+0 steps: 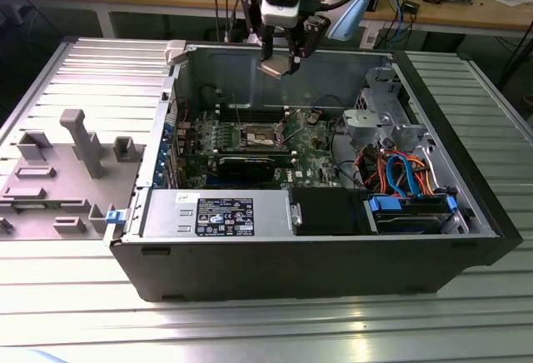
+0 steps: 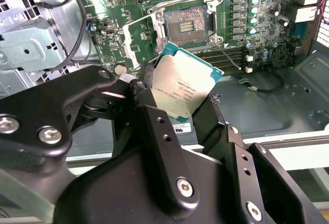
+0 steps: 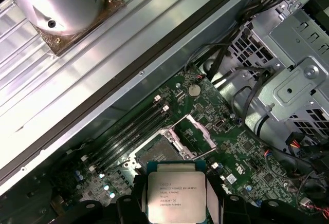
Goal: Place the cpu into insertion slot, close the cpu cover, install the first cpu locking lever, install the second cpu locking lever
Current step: 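Place the cpu into insertion slot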
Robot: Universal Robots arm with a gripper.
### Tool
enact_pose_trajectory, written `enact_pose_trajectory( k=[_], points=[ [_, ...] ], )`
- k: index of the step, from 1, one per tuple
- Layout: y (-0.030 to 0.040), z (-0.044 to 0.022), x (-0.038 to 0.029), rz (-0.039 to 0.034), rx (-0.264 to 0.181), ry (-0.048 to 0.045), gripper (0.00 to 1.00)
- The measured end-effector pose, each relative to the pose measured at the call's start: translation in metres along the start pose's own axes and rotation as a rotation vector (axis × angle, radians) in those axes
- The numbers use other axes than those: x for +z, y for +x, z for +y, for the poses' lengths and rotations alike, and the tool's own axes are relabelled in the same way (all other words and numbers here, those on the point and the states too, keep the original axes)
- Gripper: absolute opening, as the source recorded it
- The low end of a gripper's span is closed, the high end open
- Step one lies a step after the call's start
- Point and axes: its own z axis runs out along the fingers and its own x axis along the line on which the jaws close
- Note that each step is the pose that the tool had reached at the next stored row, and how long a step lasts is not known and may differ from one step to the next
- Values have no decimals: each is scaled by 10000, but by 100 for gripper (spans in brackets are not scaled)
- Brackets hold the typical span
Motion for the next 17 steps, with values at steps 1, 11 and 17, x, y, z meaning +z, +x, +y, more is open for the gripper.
enact_pose_trajectory(
  k=[1,11,17],
  points=[
    [0,0,0,0,4,0,55],
    [0,0,0,-10,104,-1,55],
    [0,0,0,-19,217,-4,55]
  ],
)
